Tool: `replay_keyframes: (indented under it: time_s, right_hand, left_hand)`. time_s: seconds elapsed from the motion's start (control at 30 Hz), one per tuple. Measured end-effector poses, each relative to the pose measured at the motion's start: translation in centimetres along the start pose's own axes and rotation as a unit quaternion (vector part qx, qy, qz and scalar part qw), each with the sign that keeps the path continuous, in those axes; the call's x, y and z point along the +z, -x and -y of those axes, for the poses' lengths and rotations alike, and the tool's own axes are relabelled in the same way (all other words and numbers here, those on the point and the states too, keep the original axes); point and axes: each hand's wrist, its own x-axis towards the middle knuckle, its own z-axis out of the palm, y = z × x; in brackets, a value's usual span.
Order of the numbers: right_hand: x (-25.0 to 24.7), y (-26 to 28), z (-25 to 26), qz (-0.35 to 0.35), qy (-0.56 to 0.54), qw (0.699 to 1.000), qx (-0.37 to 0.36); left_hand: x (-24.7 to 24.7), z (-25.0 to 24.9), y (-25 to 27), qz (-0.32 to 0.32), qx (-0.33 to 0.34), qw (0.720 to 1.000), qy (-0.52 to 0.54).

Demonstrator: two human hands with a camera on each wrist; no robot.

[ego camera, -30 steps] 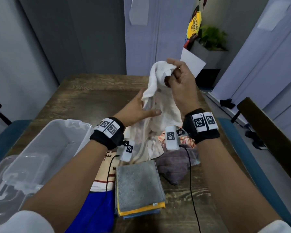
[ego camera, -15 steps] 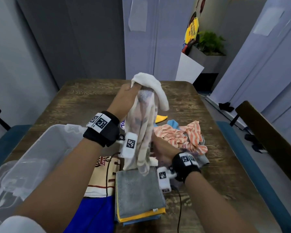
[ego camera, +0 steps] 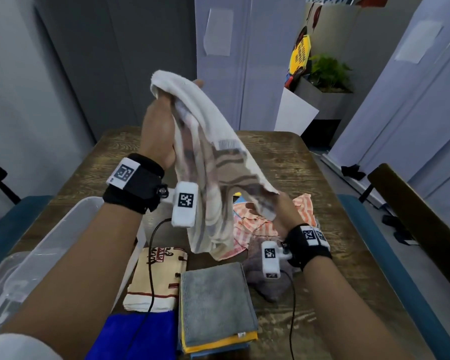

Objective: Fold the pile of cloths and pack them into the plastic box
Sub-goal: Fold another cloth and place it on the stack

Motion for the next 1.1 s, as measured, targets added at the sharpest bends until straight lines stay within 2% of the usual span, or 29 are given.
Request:
replay_keyframes:
  time_s: [0.1, 0.2, 0.27, 0.3, 0.37, 0.47, 0.57, 0.67, 0.73, 0.8, 0.87, 0.93, 1.03, 1.1]
  right_hand:
    - [-0.9, -0.2, 1.1, -0.017, -0.153, 0.988, 0.026]
    - [-1.3, -0.4, 1.6, -0.042, -0.344, 0.938, 0.006]
    - [-1.1, -0.4, 1.6, -0.049, -0.4, 0.915, -0.019]
    - [-0.9, -0.4, 1.6, -0.045, -0.401, 0.915, -0.031]
    - [-0.9, -0.3, 1.9, -0.034, -0.366, 0.928, -0.053]
    - [-0.9, -0.3, 2.6, -0.023, -0.343, 0.936, -0.075]
    - [-1.4, -1.2, 2.7, -0.047, -0.301, 0.949, -0.085]
    - [-1.4, -2.5, 2.9, -0.124, -0.158, 0.976, -0.079]
    - [-1.1, -2.6, 3.5, -0.148, -0.088, 0.981, -0.087]
    - [-0.4, -2.3, 4.3, -0.157, 0.009, 0.979, -0.127]
    - [0.4, -2.0, 4.9, -0.164, 0.166, 0.96, -0.155]
    - [1.4, -1.4, 5.4, -0.095, 0.24, 0.951, -0.171]
    - [3.1, 0.1, 6.2, 0.116, 0.211, 0.952, -0.19]
    - [5.0, 0.9, 6.9, 0.181, 0.202, 0.94, -0.206]
  left_hand:
    - [0.1, 0.5, 0.5, 0.017, -0.009, 1.0, 0.007]
    - [0.3, 1.7, 1.3, 0.003, -0.022, 1.0, 0.001]
    - [0.4, 2.2, 1.7, -0.004, -0.031, 0.999, -0.007]
    - [0.4, 2.3, 1.8, -0.009, -0.034, 0.999, -0.007]
    - [0.0, 2.6, 1.7, -0.047, -0.041, 0.998, -0.013]
    - [-1.6, 4.4, 0.6, -0.164, -0.052, 0.983, -0.063]
    - [-3.9, 6.8, -0.3, -0.209, -0.03, 0.971, -0.112]
    - [-4.9, 8.3, -0.2, -0.212, -0.039, 0.964, -0.157]
    - [-4.7, 8.6, -0.1, -0.194, -0.013, 0.963, -0.188]
    - [-4.1, 8.2, -0.2, -0.163, 0.025, 0.957, -0.24]
    - [-2.9, 7.3, -0.3, -0.125, 0.062, 0.95, -0.28]
    - [-1.6, 6.2, -0.4, -0.074, 0.101, 0.941, -0.314]
    - [0.3, 5.3, -0.5, 0.009, 0.117, 0.93, -0.348]
    - [1.3, 5.0, -0.6, 0.052, 0.114, 0.925, -0.358]
